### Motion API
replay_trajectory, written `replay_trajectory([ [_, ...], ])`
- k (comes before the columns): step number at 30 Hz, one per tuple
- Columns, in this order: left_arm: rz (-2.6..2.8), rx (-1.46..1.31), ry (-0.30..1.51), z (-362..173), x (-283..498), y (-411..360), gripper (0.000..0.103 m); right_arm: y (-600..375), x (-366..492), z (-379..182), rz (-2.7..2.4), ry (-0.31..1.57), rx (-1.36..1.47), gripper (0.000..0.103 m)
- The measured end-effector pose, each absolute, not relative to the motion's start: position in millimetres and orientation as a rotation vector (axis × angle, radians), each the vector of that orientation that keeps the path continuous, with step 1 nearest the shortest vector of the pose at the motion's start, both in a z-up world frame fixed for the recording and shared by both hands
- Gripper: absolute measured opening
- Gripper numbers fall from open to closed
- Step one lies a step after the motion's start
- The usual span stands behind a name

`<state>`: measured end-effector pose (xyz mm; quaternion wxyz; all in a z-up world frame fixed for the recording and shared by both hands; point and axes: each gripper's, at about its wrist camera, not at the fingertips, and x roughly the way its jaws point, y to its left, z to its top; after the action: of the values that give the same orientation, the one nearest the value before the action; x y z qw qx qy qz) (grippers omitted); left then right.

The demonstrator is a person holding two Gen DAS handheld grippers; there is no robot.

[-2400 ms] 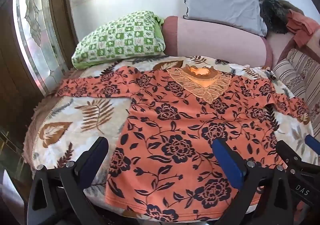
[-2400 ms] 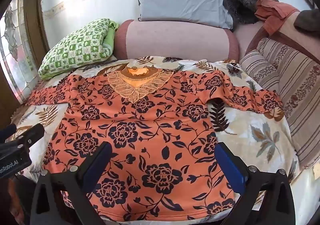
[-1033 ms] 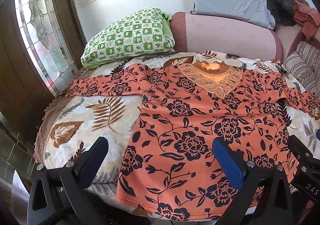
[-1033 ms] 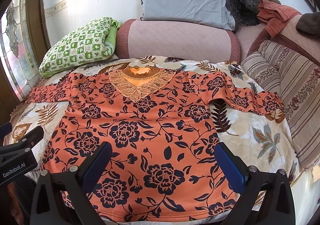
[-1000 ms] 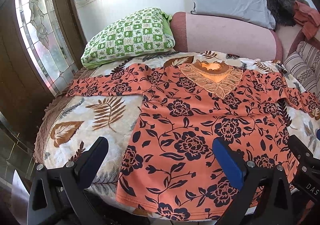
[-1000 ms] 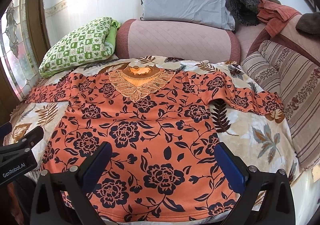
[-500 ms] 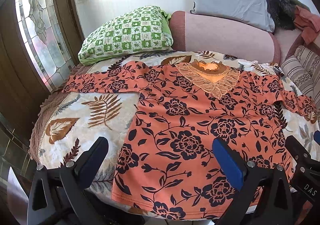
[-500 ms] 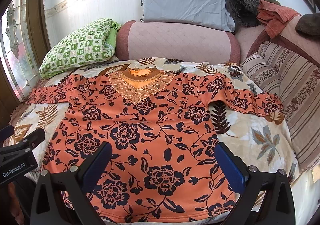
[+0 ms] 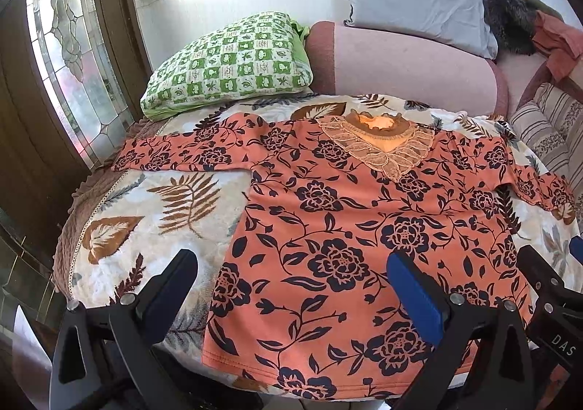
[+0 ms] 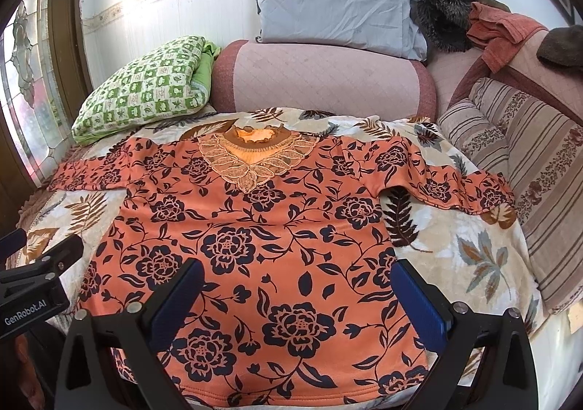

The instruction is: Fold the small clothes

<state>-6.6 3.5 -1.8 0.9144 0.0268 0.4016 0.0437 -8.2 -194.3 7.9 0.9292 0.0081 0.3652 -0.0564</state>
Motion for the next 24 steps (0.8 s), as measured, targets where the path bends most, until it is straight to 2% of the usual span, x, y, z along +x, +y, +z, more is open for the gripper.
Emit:
replay_trajectory([
  [24, 0.08, 0.051, 0.832, 1.4, -5.5, 1.6, 0.103, -194.2, -7.4, 9.0, -0.114, 0.744, 0.019, 0.103],
])
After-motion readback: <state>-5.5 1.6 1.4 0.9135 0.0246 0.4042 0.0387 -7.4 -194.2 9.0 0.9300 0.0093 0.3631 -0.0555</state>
